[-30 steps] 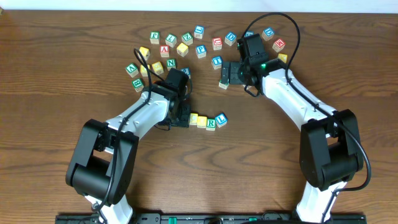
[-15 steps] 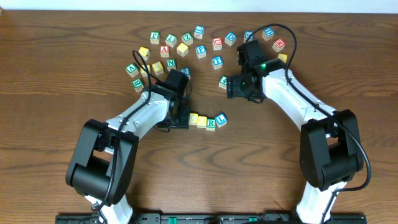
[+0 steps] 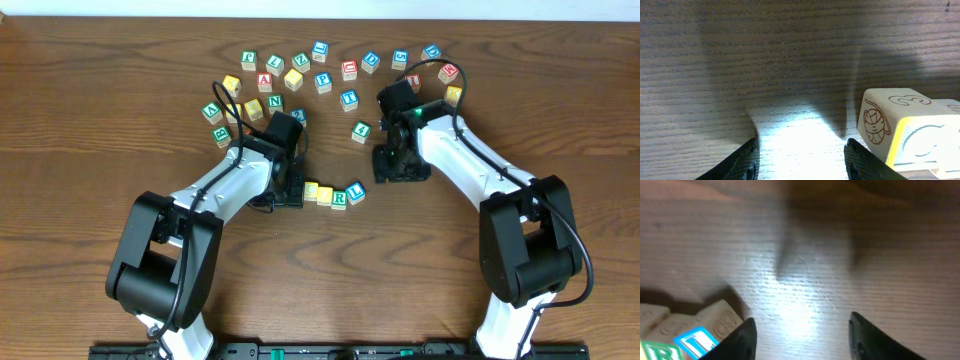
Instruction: Spell out CORL
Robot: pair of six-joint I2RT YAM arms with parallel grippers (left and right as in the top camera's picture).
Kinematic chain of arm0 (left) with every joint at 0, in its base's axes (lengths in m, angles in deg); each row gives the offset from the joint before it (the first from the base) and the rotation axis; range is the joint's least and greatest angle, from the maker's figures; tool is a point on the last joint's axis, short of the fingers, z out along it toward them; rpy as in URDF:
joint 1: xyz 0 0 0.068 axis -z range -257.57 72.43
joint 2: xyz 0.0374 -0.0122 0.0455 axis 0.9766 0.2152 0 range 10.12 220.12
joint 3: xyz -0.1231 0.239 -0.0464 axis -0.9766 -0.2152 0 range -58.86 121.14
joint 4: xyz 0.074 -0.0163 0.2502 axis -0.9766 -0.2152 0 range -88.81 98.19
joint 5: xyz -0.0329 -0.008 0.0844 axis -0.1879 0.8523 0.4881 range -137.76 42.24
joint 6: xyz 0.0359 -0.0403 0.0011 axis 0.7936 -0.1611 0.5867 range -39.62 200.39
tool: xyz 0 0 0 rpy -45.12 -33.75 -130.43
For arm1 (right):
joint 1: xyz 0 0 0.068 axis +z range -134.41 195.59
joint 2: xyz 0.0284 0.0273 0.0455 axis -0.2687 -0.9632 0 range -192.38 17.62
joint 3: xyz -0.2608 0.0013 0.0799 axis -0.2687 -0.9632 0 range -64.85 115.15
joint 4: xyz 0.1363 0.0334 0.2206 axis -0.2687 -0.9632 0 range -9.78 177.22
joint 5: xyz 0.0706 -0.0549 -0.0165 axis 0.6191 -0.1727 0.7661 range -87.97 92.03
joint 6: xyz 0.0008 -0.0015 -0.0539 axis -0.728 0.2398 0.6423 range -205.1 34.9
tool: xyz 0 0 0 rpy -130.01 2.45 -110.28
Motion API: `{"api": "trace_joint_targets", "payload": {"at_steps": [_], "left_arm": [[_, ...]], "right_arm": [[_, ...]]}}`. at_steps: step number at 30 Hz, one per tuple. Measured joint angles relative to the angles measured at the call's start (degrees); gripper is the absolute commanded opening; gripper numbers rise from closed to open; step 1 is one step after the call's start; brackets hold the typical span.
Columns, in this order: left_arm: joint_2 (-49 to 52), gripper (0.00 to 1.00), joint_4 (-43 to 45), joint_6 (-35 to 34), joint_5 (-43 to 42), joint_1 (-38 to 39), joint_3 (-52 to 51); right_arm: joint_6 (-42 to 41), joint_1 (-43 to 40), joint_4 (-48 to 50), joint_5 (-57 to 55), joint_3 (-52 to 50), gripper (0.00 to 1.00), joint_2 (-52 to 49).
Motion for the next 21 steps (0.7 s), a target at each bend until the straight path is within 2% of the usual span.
{"api": "trace_joint_targets", "payload": {"at_steps": [2, 4, 21], "left_arm": [[0.00, 0.54, -0.02, 0.02, 0.00, 0.00, 0.00], [0.00, 0.54, -0.02, 0.02, 0.00, 0.00, 0.00], [0.00, 0.54, 0.15, 0.02, 0.00, 0.00, 0.00]], "right_arm": [[0.13, 0.00, -0.02, 0.02, -0.17, 0.31, 0.00], [0.11, 0.00, -0.02, 0.02, -0.52, 0.30, 0.00], [0.11, 3.39, 0.74, 0.02, -3.06, 0.34, 0.00]]}}
